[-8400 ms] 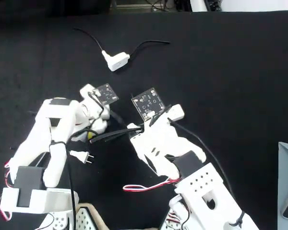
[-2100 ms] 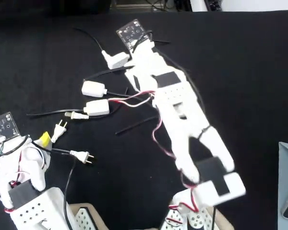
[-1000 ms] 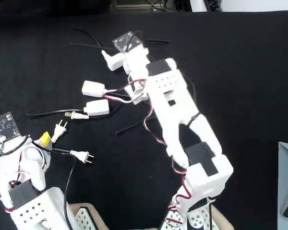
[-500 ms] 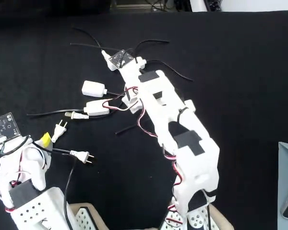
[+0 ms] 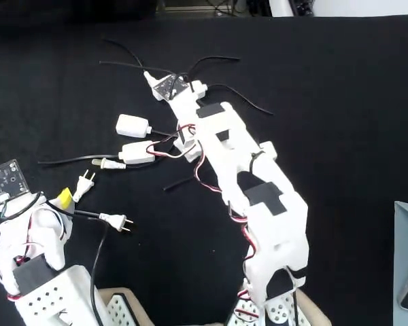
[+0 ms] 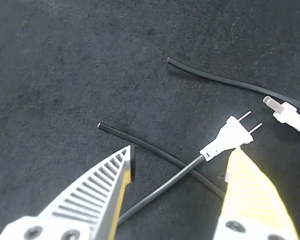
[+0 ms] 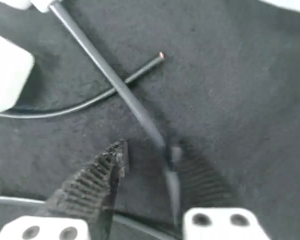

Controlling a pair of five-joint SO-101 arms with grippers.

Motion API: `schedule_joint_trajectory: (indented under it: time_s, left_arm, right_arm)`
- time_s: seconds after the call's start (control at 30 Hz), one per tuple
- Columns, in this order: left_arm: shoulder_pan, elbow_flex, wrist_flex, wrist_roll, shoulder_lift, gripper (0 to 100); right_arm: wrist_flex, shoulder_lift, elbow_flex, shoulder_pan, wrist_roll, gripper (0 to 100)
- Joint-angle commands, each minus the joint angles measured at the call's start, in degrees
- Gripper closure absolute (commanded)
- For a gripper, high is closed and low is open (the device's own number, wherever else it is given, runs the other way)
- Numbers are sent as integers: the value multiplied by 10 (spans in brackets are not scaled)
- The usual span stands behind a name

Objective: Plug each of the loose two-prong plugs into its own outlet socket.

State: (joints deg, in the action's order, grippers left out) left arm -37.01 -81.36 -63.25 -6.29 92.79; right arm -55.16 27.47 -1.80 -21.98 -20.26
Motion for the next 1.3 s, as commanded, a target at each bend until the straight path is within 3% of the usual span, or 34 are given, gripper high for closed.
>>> schedule_joint_trajectory:
  time_s: [0.0,0.5,0.77,1.07,1.27]
  left_arm:
    - [-2,3,0,3,3,700]
    - [-2,3,0,3,3,700]
    - [-8,10,-1,3,3,700]
    - [-9,63,-57,3,3,700]
    - [-9,72,-61,2,3,700]
  right_arm:
    - [-20,-59,2,1,-23,966]
    - [-206,-189,1,-21,-20,985]
    - [-360,-241,-27,-74,66,985]
    - [-272,-352,-222,-233,162,985]
    - [-183,-414,-291,-299,193,985]
